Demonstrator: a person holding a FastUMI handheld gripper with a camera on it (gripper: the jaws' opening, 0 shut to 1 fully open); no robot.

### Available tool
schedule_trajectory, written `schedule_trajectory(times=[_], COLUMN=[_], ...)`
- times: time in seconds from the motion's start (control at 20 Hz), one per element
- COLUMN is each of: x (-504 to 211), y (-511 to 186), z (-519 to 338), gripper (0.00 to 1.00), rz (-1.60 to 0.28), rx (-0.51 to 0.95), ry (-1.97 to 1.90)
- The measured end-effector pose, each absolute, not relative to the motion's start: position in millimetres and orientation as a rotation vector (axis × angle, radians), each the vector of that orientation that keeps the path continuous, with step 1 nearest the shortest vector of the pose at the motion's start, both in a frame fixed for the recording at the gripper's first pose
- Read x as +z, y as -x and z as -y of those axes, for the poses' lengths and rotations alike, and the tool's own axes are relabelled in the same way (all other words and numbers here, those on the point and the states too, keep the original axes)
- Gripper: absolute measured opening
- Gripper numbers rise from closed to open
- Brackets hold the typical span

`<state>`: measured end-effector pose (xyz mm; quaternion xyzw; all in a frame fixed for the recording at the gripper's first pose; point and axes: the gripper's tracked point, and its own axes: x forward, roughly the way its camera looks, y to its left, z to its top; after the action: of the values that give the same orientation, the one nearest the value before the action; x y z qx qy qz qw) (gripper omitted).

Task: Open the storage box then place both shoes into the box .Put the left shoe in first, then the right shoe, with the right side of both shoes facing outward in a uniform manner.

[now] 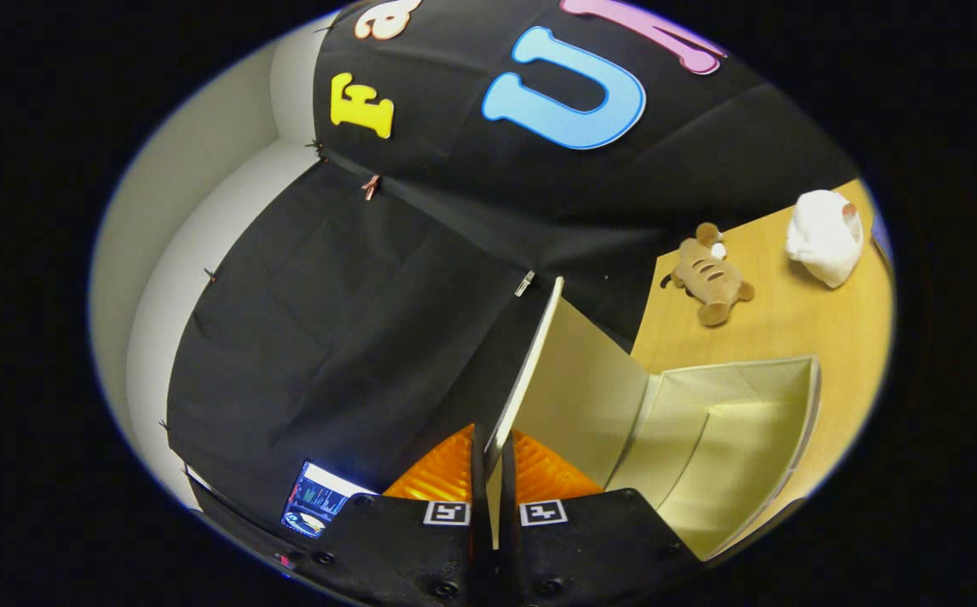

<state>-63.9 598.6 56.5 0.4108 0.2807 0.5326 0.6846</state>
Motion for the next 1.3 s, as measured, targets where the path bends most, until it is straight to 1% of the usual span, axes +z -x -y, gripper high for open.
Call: schedule_trajectory(times=[0.25,0.3,0.35,0.45,0.5,0.7,0.75,0.85,0.9,0.95,1.0,1.05,1.15,1.2,1.3], x=[57.7,56.0,55.6,54.1,52.2,44.0,43.7,43.0,43.9,45.1,46.0,46.1,46.4,45.3,42.2], y=[75.9,79.0,82.7,80.8,78.8,73.4,73.6,75.2,77.0,77.0,76.9,77.9,79.1,79.0,75.5], z=[-657.1,-667.3,-671.2,-681.5,-684.1,-684.4,-682.0,-674.6,-667.8,-660.1,-652.4,-642.3,-615.9,-603.1,-571.7], gripper=[0.11,0.14,0.14,0.19,0.27,0.51,0.53,0.69,0.78,0.81,0.88,0.91,0.92,0.95,0.96], rz=[-0.630,-0.633,-0.635,-0.622,-0.616,-0.631,-0.625,-0.606,-0.586,-0.556,-0.529,-0.508,-0.467,-0.447,-0.410], rx=[1.207,1.213,1.220,1.217,1.216,1.200,1.201,1.209,1.214,1.216,1.211,1.204,1.177,1.156,1.104], ry=[-0.886,-0.877,-0.872,-0.838,-0.826,-0.817,-0.809,-0.775,-0.755,-0.727,-0.692,-0.659,-0.606,-0.580,-0.520])
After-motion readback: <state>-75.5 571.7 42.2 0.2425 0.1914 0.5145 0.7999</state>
